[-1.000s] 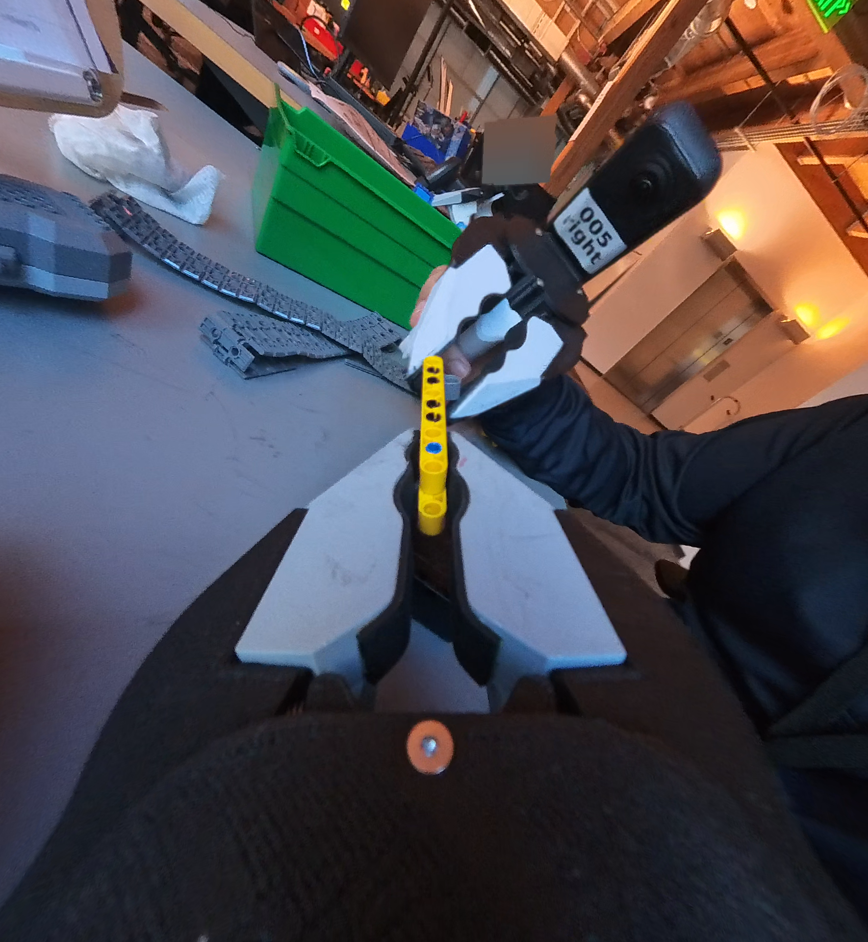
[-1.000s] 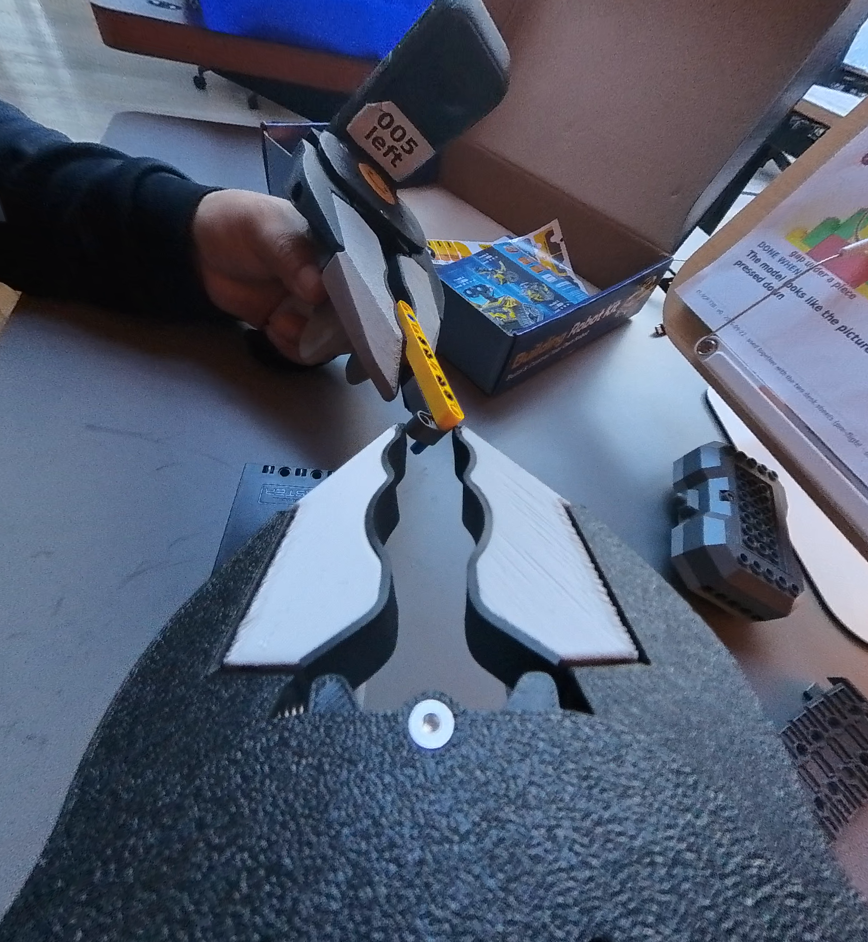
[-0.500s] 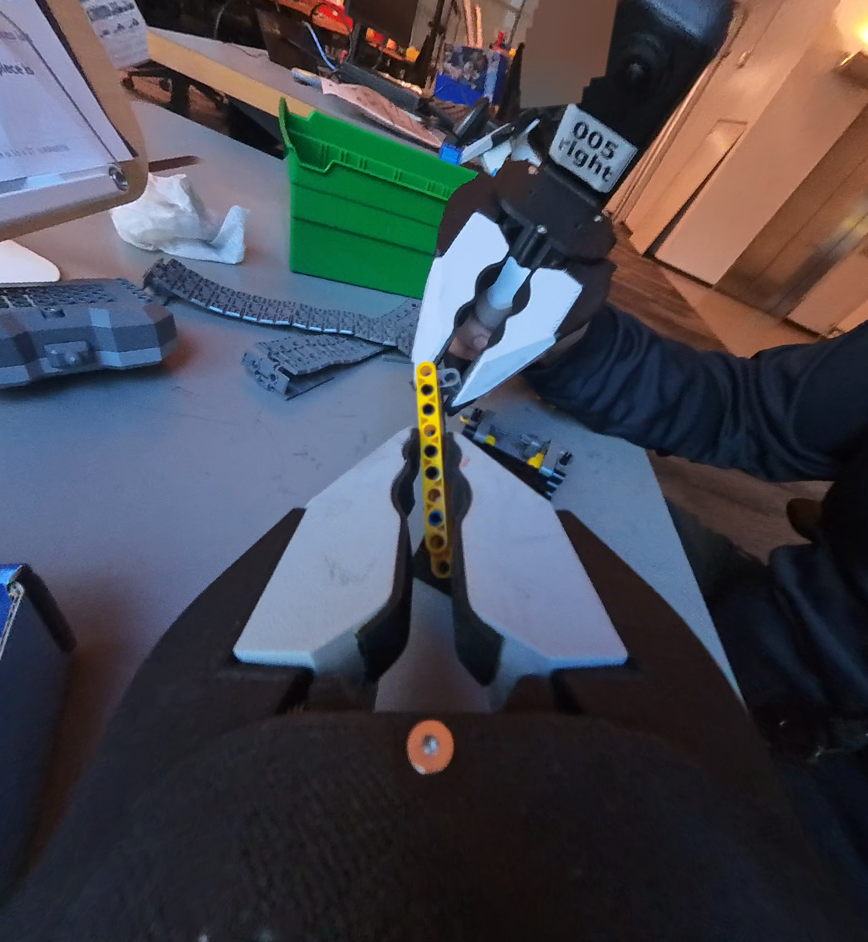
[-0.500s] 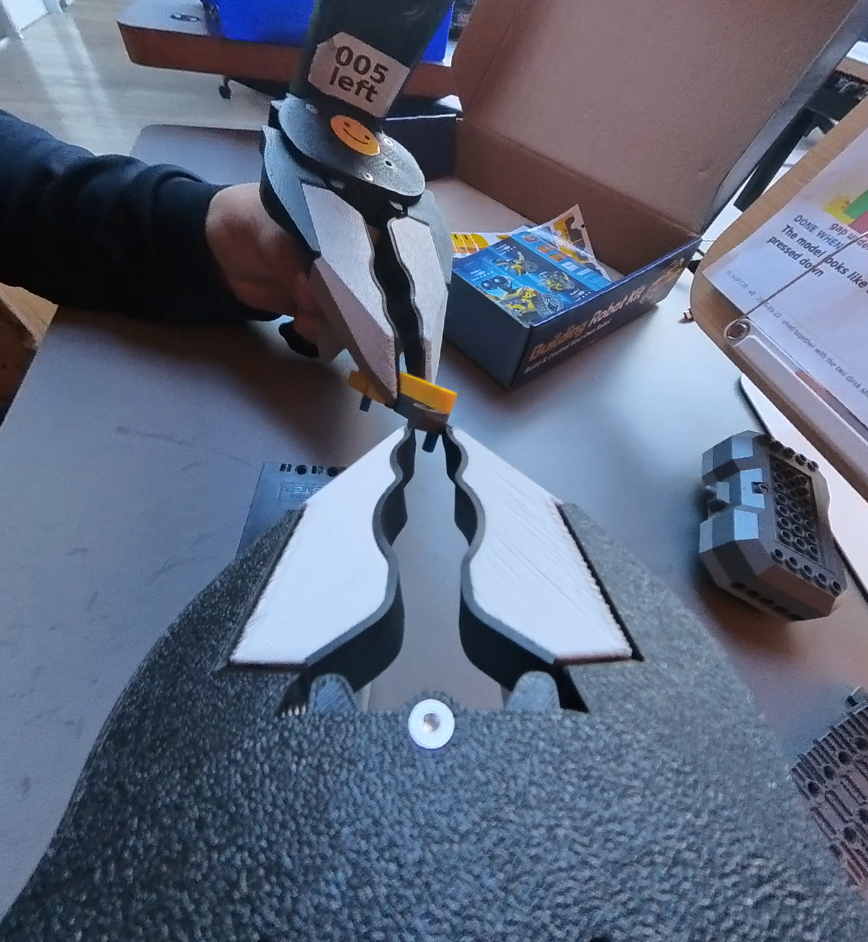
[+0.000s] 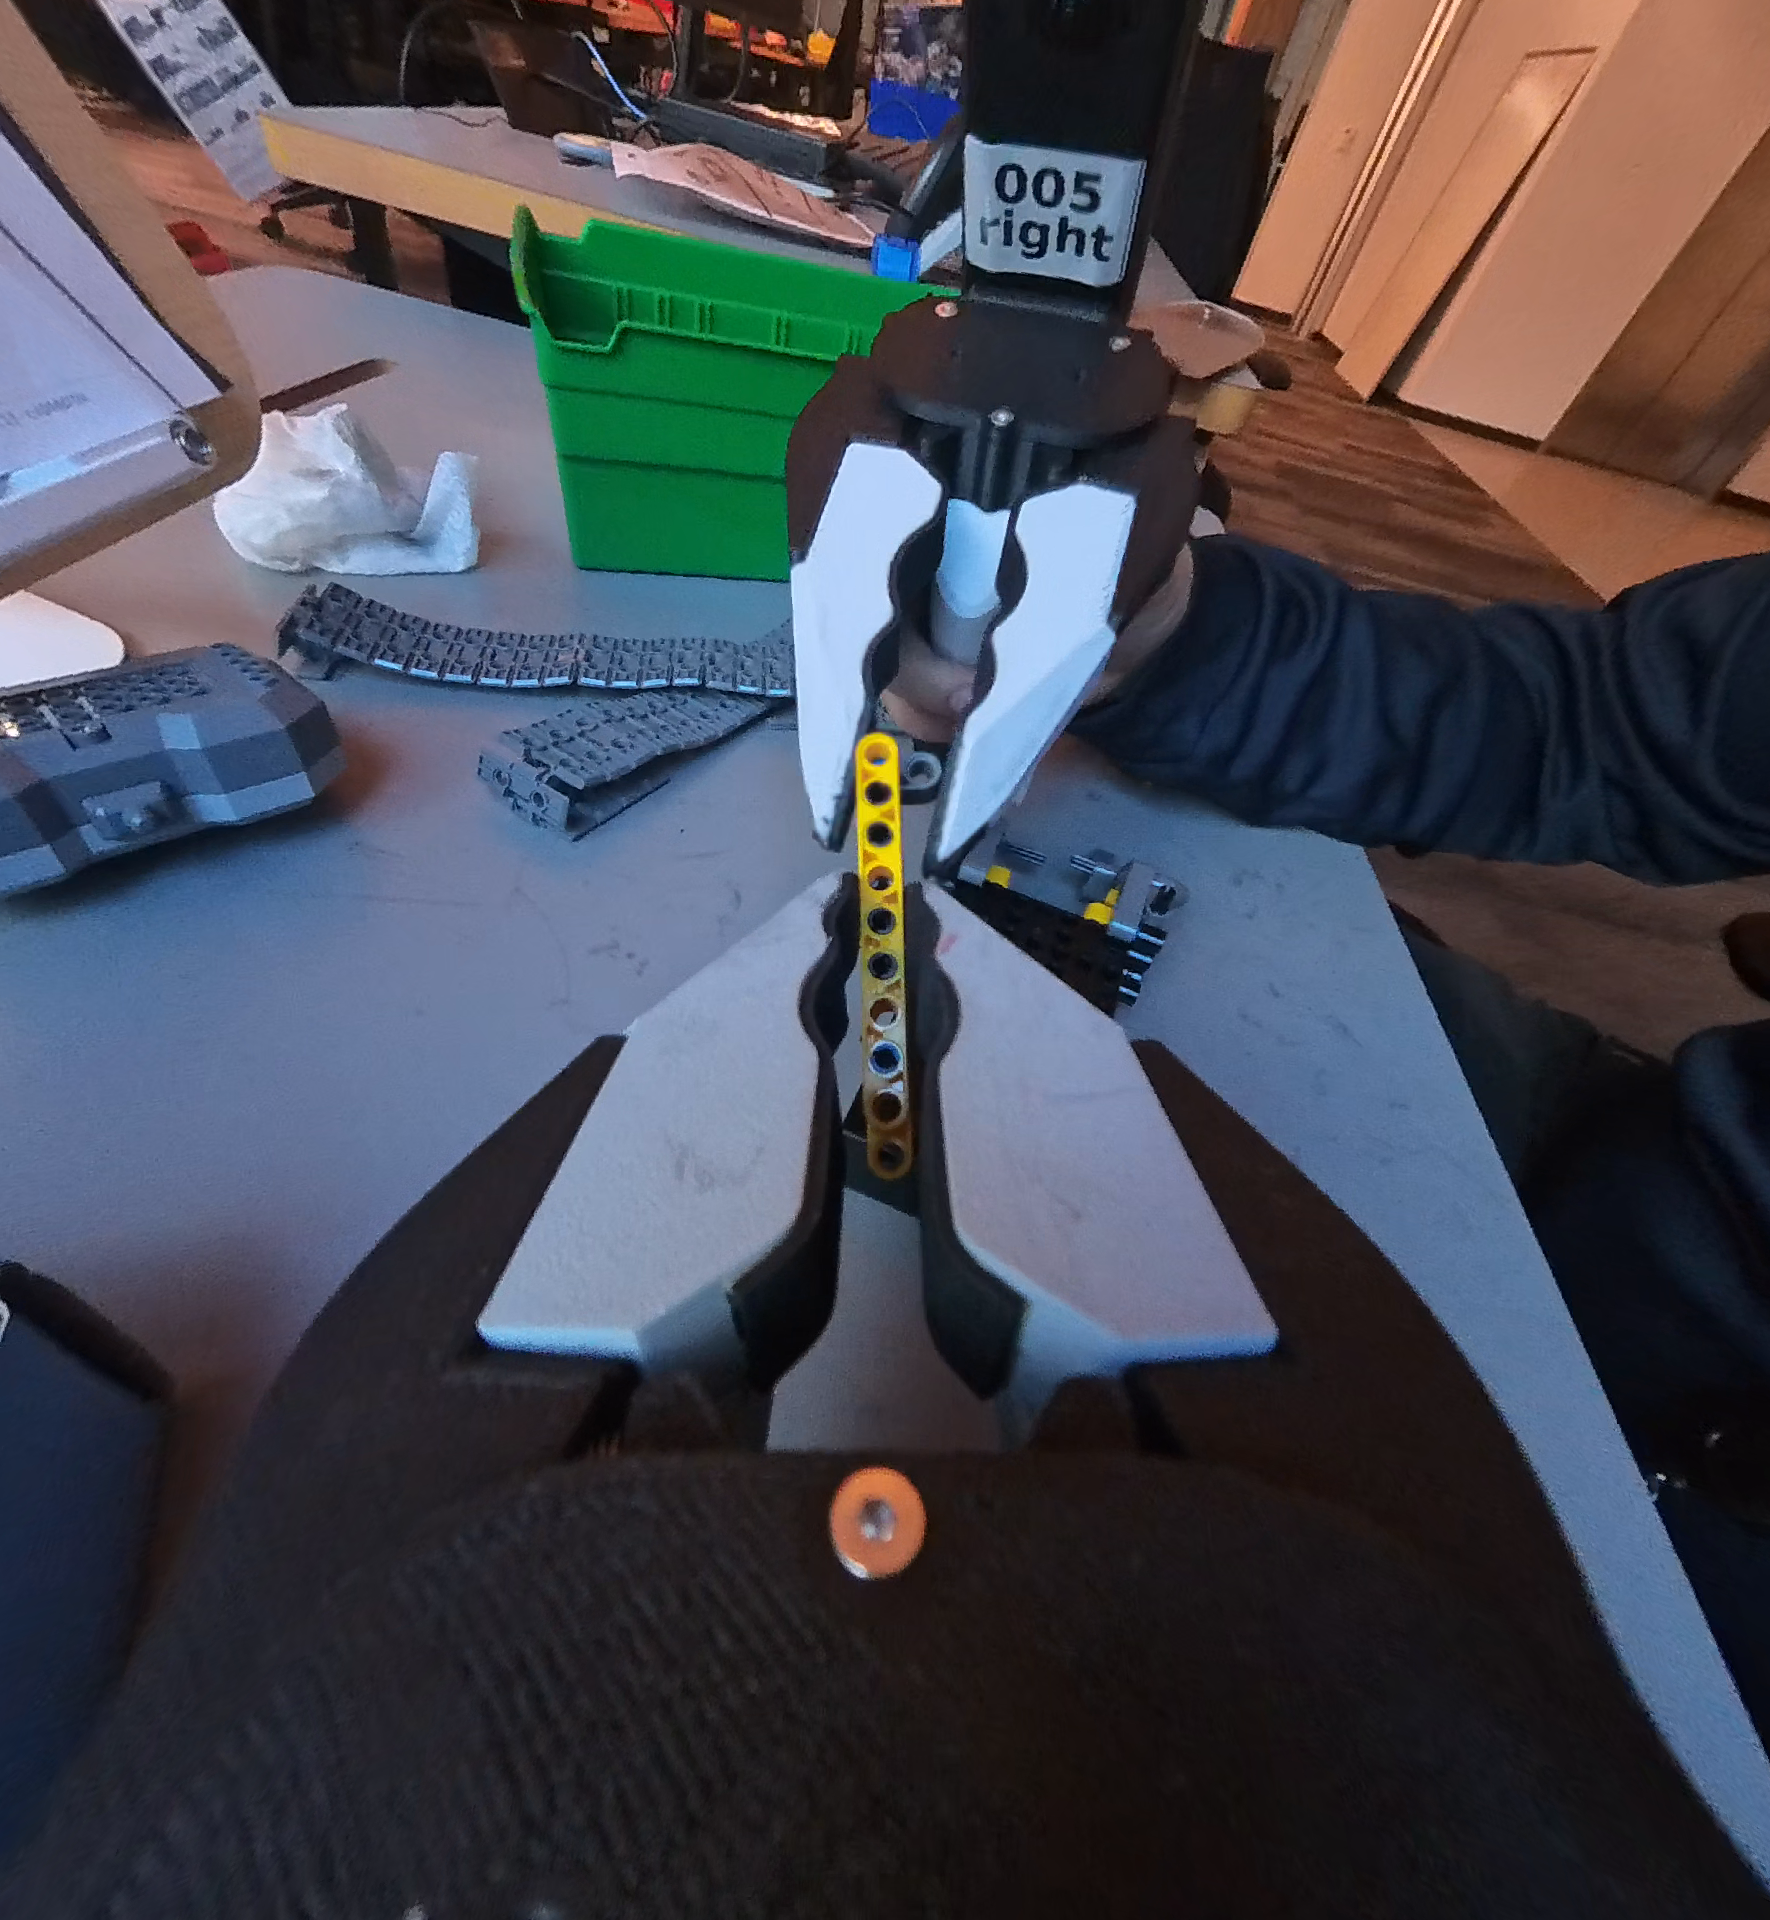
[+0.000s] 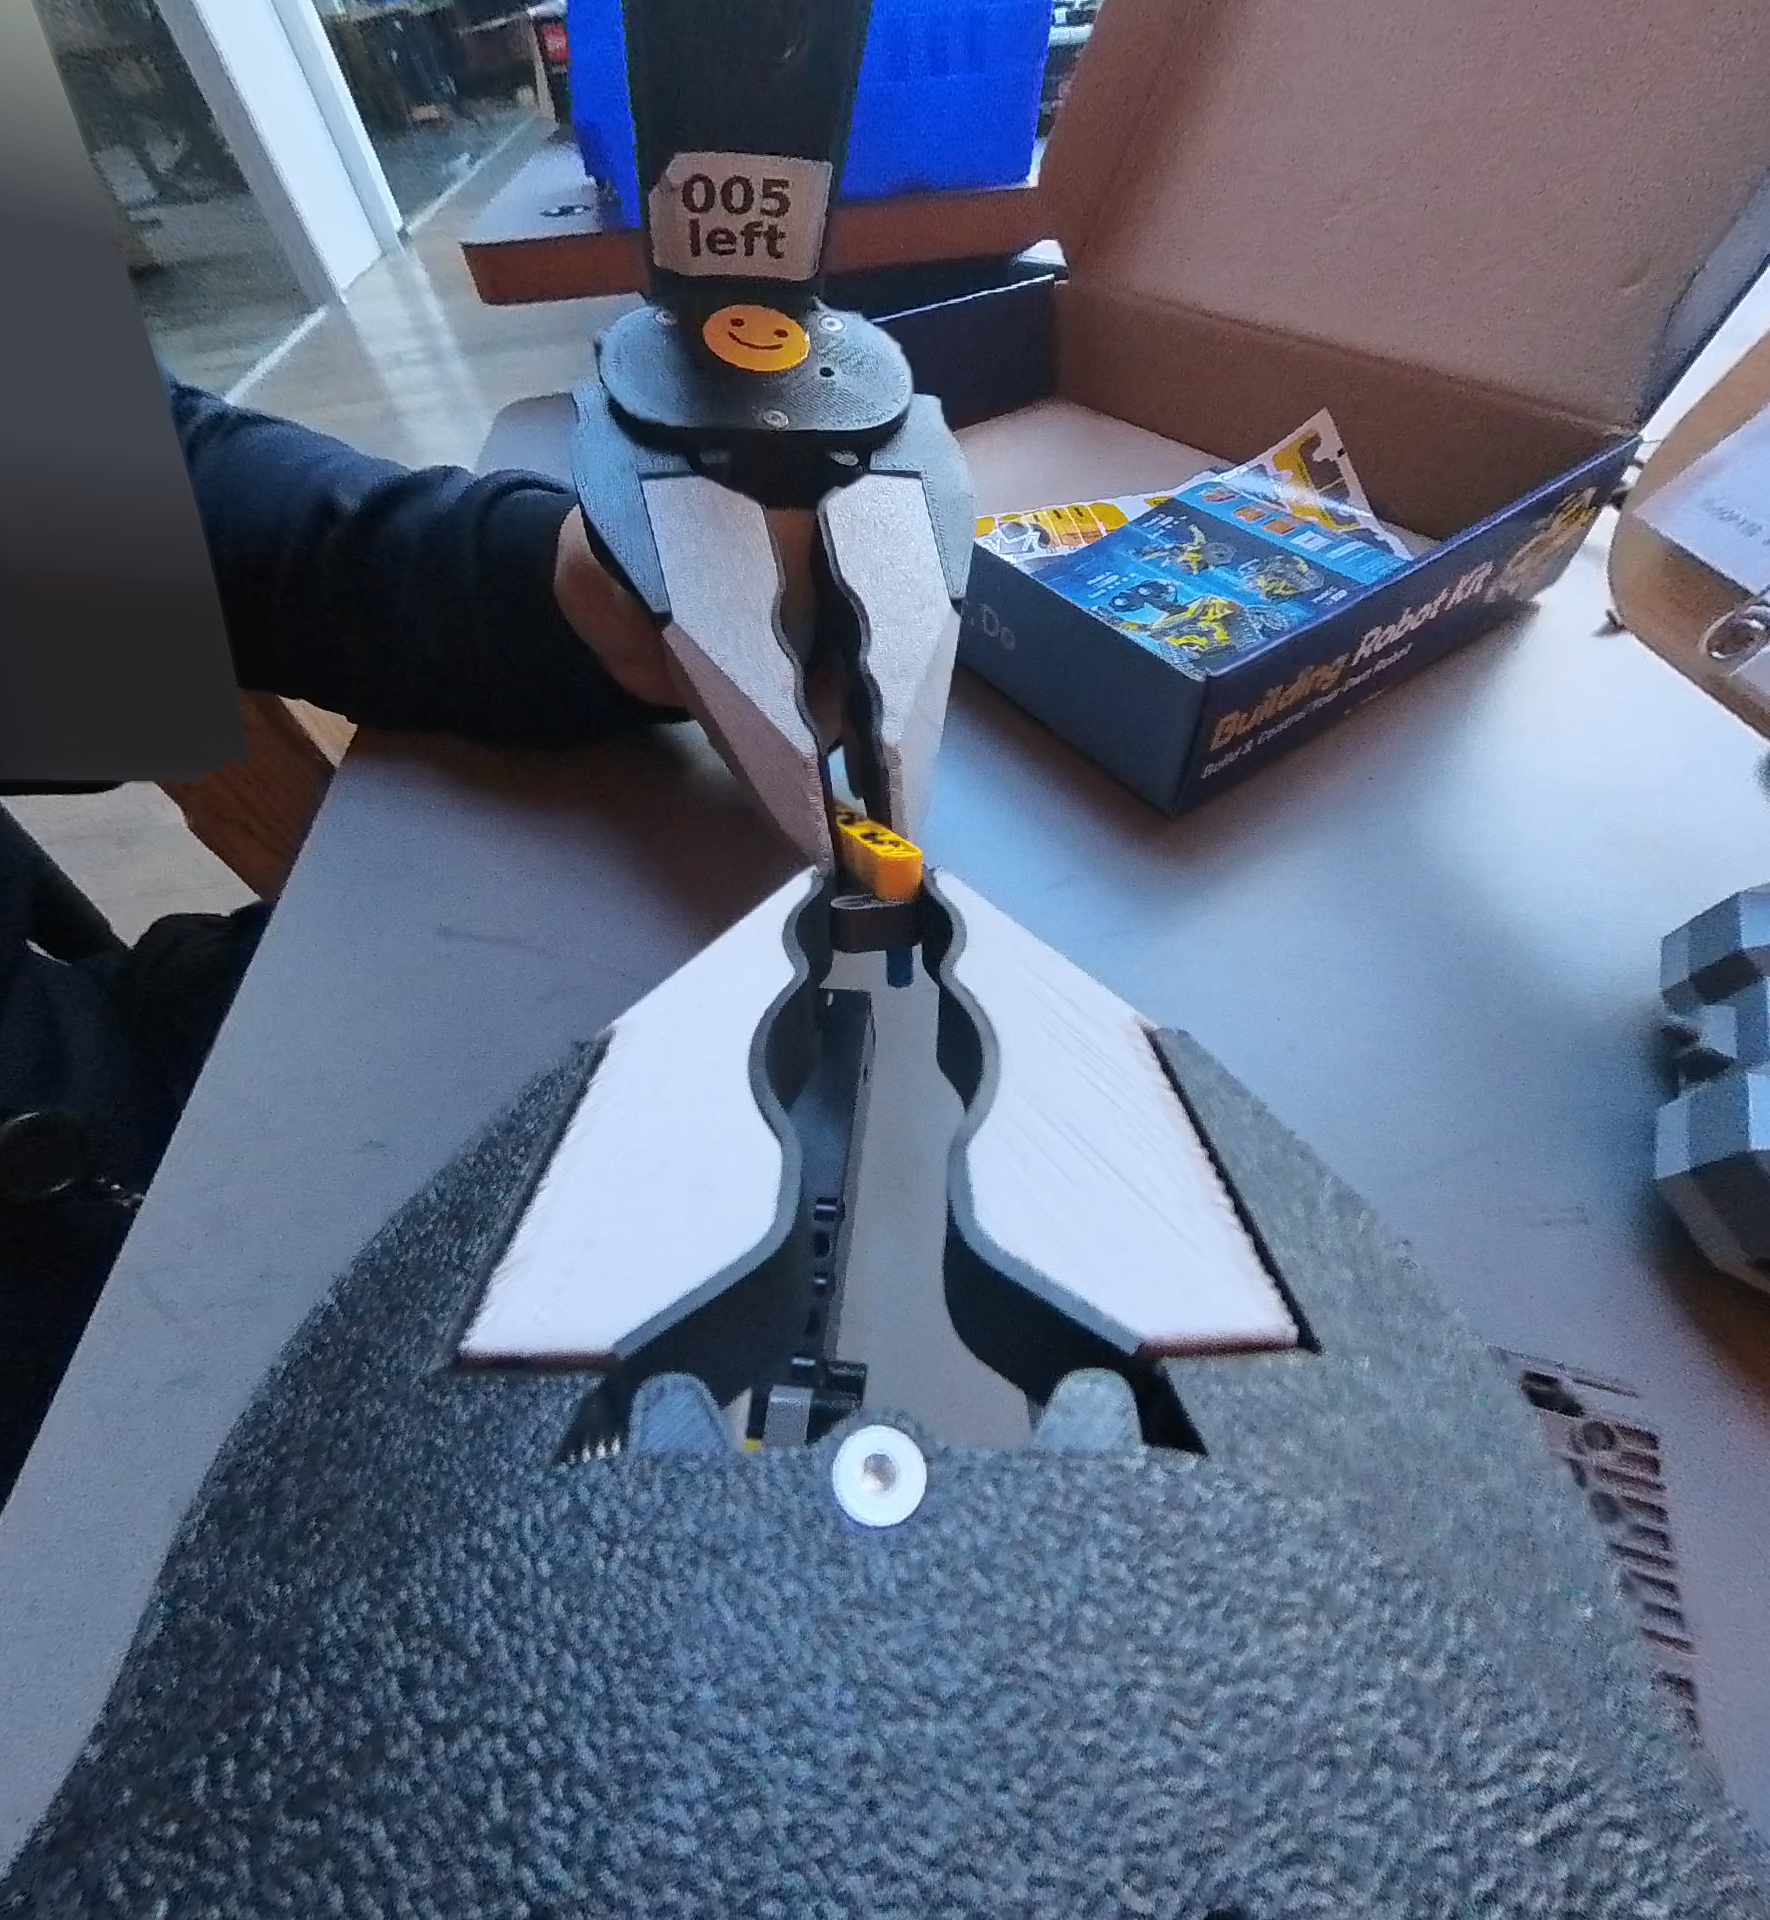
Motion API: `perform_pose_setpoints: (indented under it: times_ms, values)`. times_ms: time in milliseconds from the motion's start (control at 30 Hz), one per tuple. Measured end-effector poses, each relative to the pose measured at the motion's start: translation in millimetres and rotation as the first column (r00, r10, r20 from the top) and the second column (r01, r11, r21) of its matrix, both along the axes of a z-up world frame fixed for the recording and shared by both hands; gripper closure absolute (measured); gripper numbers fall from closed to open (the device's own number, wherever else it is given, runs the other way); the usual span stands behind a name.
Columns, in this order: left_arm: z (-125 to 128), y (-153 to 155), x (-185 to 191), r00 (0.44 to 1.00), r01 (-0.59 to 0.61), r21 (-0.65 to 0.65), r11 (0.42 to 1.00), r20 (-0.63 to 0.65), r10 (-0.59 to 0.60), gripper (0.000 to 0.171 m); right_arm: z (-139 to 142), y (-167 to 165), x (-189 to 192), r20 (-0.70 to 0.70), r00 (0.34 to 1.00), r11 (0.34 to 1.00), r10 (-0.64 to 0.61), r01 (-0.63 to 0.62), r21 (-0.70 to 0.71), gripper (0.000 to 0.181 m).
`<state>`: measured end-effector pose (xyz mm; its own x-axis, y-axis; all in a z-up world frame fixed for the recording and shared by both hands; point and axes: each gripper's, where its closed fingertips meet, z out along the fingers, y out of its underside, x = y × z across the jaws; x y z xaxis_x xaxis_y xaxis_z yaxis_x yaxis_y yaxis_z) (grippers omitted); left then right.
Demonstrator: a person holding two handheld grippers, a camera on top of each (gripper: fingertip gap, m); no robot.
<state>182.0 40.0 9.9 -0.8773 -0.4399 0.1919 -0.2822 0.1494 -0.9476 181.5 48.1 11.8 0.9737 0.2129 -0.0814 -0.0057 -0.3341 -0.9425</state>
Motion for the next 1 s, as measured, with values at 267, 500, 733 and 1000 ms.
perform_pose_setpoints:
  times_ms: [267, 500, 733, 1000]
  values:
    - [-1.9, -6.5, -7.2, 0.996, 0.023, 0.076, 0.997, 0.082, -0.029, 0.166, 7.2, -0.4, -8.8, 0.109, 0.994, 1.000, 0.014, -0.017, 0.022, 0.168]
    - [20.2, -6.6, -13.4, 0.981, -0.036, 0.115, 0.993, 0.194, 0.014, 0.167, 20.0, -4.9, -15.0, 0.377, 0.926, 1.000, -0.011, -0.001, 0.031, 0.167]
    - [16.6, -10.5, -15.2, 0.988, 0.018, 0.087, 0.996, 0.150, -0.031, 0.167, 11.4, -10.0, -10.6, 0.547, 0.837, 0.999, -0.010, 0.034, -0.034, 0.166]
    - [12.7, -8.6, -13.0, 0.972, -0.029, 0.180, 0.983, 0.236, -0.015, 0.167, 8.0, -11.0, -8.0, 0.576, 0.818, 0.998, -0.014, 0.048, -0.044, 0.166]
